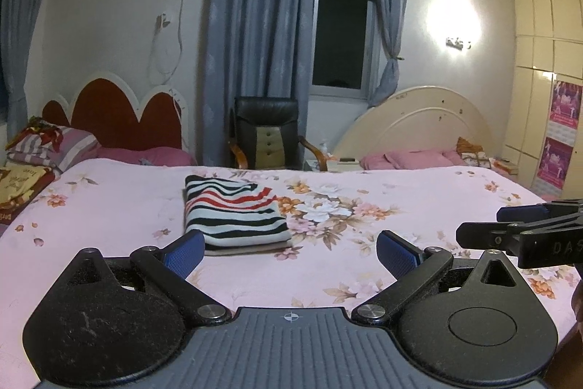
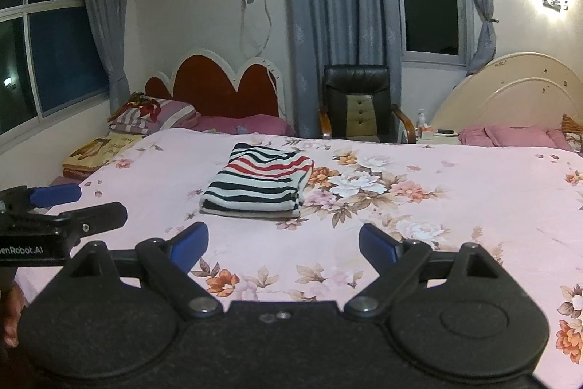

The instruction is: Fold small clothes

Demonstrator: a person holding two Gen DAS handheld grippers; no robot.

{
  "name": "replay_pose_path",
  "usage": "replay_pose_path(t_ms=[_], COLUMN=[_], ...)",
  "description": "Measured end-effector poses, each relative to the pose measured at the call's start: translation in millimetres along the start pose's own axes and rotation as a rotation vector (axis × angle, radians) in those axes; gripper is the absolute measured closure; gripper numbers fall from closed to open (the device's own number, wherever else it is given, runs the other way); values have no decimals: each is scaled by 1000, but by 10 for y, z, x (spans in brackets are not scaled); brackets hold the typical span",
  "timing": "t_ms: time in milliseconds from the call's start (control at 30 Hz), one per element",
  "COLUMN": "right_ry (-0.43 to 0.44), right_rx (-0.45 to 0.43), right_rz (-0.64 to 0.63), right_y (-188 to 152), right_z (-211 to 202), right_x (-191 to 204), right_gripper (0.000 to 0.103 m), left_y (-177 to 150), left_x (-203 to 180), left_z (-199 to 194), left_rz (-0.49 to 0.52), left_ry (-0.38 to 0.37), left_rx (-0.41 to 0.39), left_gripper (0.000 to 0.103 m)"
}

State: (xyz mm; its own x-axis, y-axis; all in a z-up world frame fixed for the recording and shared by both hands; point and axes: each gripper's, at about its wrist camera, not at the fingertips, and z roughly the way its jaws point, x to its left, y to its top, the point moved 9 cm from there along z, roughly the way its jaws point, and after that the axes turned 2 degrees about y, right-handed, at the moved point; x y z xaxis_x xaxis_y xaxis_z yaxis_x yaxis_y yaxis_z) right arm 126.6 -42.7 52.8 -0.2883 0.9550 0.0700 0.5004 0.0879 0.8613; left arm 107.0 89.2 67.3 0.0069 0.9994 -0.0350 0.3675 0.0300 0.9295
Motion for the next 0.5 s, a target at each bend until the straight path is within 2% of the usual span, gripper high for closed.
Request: replay_pose_path(t_ms=[500], right_ry=[7], right_rx=[21], right_rz=[4], right_y=[-66], right_z=[70], right_x=[61], right_gripper=[13], left_y=[-7], left_x=[-2], left_z=[40], left_rz=[2], left_ry=[1], left_rx=[7], left_gripper=[3])
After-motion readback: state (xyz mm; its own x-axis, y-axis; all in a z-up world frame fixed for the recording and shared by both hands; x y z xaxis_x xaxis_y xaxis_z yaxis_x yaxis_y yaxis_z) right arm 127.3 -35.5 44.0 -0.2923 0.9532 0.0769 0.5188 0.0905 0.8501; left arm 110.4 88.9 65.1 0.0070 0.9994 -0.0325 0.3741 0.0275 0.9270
